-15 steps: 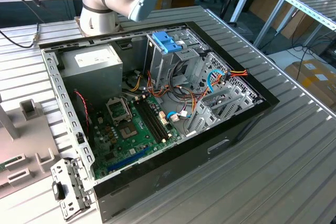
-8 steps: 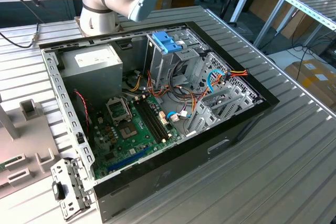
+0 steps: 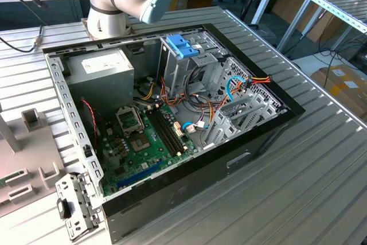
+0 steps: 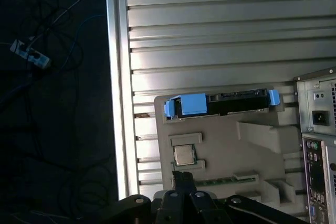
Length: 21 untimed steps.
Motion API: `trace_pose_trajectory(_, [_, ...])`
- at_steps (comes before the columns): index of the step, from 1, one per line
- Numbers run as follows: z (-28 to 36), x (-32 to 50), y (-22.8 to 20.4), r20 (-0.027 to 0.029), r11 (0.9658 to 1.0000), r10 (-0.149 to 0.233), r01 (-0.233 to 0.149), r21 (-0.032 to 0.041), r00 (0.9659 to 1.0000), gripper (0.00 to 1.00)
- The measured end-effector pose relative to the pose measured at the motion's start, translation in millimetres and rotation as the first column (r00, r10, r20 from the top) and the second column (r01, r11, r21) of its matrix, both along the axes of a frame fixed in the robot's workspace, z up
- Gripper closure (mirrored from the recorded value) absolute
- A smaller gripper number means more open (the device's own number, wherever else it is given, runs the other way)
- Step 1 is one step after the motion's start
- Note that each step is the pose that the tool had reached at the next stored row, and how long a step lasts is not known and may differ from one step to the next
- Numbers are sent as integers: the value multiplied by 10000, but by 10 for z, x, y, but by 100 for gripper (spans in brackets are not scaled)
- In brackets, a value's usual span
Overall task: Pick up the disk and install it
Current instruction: 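Reach for the disk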
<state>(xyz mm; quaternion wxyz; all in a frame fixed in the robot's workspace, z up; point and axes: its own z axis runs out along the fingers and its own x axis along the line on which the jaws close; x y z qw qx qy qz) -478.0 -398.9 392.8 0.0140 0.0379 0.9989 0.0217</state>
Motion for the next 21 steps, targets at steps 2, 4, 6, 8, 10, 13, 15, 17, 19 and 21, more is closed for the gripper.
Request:
trace_pose_trajectory(2, [0,-19,0,-1,10000,0,0,0,10000,89])
trace_pose_trajectory(4, [0,-45,0,0,10000,1,-1,0,10000,89])
trace_pose_trajectory(6, [0,-77,0,0,10000,0,0,0,10000,89])
trace_pose_trajectory(8, [0,-105,0,0,10000,1,-1,0,10000,89])
trace_pose_trajectory(10, [1,-122,0,-1,10000,1,-1,-1,10000,89])
trace_pose_trajectory(13, [0,-130,0,0,10000,1,-1,0,10000,89])
trace_pose_trajectory(15, [0,-131,0,0,10000,1,-1,0,10000,89])
trace_pose_trajectory(17, [-2,-131,0,1,10000,1,-1,-5,10000,89])
trace_pose_trajectory(19, [-4,-128,0,1,10000,1,-1,-17,10000,89])
trace_pose_trajectory(21, [-4,-125,1,0,10000,0,0,-25,10000,89])
